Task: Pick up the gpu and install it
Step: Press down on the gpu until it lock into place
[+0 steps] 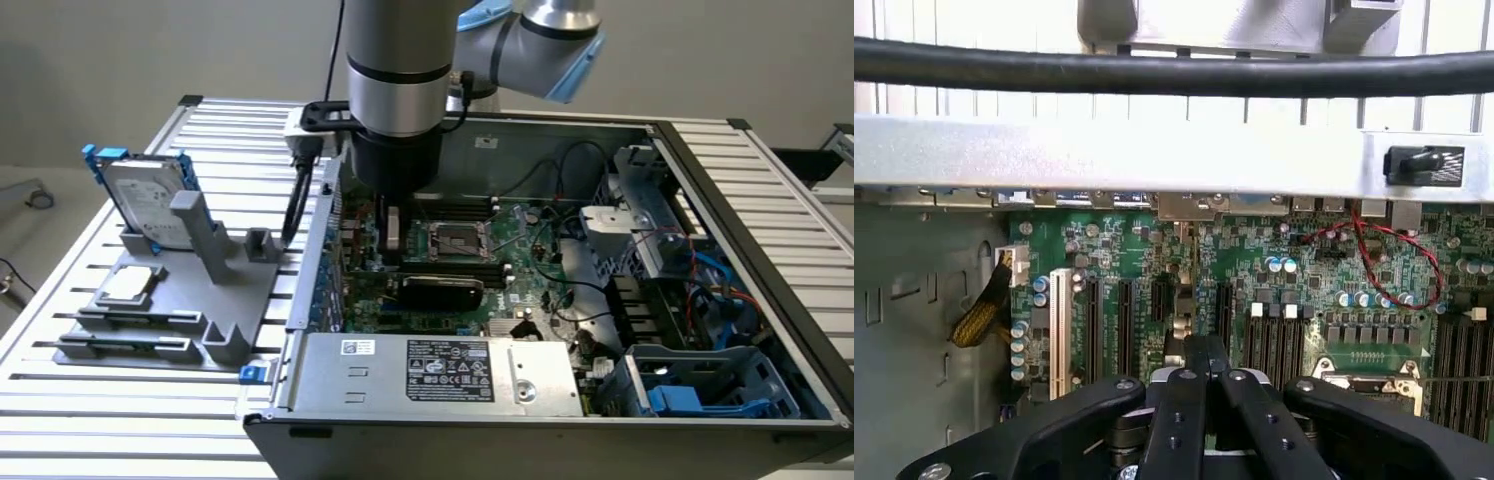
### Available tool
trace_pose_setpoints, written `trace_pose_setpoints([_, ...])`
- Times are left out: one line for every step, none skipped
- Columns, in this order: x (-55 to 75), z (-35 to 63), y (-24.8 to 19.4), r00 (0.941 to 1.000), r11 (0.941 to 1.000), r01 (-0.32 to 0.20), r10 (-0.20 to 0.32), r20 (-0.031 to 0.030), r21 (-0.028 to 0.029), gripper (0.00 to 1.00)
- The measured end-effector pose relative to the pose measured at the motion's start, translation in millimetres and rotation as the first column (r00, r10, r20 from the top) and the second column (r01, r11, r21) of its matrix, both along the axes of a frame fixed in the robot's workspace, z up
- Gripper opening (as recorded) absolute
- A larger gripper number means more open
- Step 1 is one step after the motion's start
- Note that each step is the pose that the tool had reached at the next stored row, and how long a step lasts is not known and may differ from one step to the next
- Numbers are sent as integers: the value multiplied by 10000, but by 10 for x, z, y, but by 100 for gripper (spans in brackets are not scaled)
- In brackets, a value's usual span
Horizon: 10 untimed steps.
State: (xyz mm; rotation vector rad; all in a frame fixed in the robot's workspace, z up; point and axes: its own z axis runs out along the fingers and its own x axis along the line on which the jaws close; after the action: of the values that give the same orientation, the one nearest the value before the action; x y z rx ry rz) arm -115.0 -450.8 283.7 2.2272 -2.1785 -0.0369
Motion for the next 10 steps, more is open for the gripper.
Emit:
trace_pose_setpoints([-11, 0, 0, 10000, 10000, 0, 0, -72, -16, 11])
trace_pose_setpoints([-21, 0, 0, 9999, 10000, 0, 0, -141, -38, 11])
trace_pose_setpoints([-31, 0, 0, 9998, 10000, -1, -1, -206, -64, 11])
trace_pose_setpoints([-39, 0, 0, 9996, 10000, -1, -1, -274, -95, 11])
trace_pose_setpoints([-47, 0, 0, 9994, 9999, -2, -2, -340, -127, 11])
trace_pose_setpoints([-53, 0, 0, 9992, 9999, -4, -3, -402, -162, 11])
trace_pose_setpoints([-58, 0, 0, 9990, 9998, -4, -5, -448, -197, 11])
trace_pose_setpoints([-62, 0, 0, 9989, 9997, -4, -7, -479, -229, 11])
trace_pose_setpoints([-67, 0, 0, 9987, 9997, -4, -9, -505, -259, 11])
trace_pose_setpoints([-72, 1, 0, 9986, 9996, -5, -10, -530, -288, 11])
